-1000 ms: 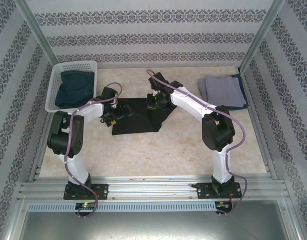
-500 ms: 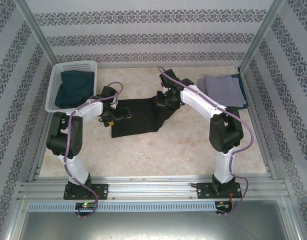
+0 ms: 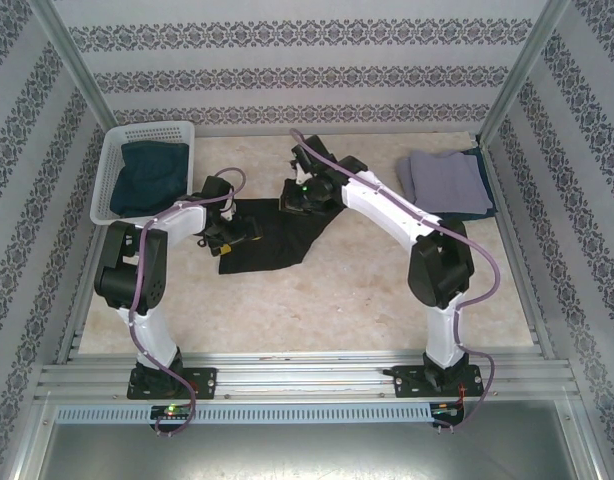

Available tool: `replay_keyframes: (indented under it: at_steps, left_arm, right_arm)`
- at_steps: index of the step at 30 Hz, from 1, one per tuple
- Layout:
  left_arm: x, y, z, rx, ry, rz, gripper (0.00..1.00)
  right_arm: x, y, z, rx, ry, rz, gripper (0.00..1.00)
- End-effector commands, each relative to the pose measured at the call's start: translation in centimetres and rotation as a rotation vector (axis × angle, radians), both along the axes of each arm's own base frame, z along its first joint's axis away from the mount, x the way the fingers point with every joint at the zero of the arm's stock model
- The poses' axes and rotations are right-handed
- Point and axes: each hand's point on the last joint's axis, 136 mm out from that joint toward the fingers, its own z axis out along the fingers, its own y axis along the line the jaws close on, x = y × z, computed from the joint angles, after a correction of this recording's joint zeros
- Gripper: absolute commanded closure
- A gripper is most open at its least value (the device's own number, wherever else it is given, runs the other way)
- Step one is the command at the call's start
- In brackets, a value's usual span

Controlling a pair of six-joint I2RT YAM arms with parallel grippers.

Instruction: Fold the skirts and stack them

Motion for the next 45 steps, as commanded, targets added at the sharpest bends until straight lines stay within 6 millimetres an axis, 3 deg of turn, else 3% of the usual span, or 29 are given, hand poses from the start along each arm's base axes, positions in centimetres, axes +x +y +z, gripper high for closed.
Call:
replay_keyframes:
  at_steps: [1,6,11,16,19,22,26,30,34,38,45]
  left_arm:
    - [-1.9,0.0,-2.4,-0.018,0.082,0.005,0.10]
    - [-2.0,-0.2,-2.4,-0.031,0.076,0.007,0.10]
    - [-1.7,-0.3,-2.1,-0.042,0.065,0.006,0.10]
    - [-1.6,-0.4,-1.6,-0.047,0.055,0.006,0.09]
    - [-1.2,-1.2,0.1,-0.129,0.043,0.011,0.07]
    - [-0.4,-1.7,3.9,-0.188,-0.028,0.009,0.04]
    - [-0.3,0.0,7.9,-0.113,-0.116,0.012,0.00]
    - [-1.4,4.2,6.7,0.053,-0.067,0.082,0.01]
    - [-1.8,6.0,4.5,0.114,-0.012,0.088,0.16]
    - [-1.4,5.8,2.8,0.119,0.013,0.047,0.41]
    - [-0.6,4.9,-0.6,0.082,0.060,0.001,0.72]
  right_arm:
    - [0.6,2.1,0.3,0.056,0.012,-0.005,1.00]
    - [1.0,3.9,0.1,0.093,0.006,-0.012,1.00]
    - [0.1,4.7,-3.2,0.078,0.081,-0.002,1.00]
    - [-0.5,3.6,-4.8,0.035,0.098,-0.021,1.00]
    - [-0.5,2.6,-5.7,-0.003,0.101,-0.025,1.00]
    - [-0.4,1.5,-6.5,-0.023,0.114,-0.038,1.00]
    - [-0.1,0.8,-6.5,-0.033,0.102,-0.046,1.00]
    - [0.0,0.7,-6.4,-0.036,0.097,-0.041,1.00]
    - [0.0,0.9,-5.9,-0.026,0.089,-0.032,1.00]
    - [-0.1,1.0,-5.7,-0.025,0.085,-0.026,1.00]
    - [-0.3,1.4,-5.7,-0.020,0.087,-0.016,1.00]
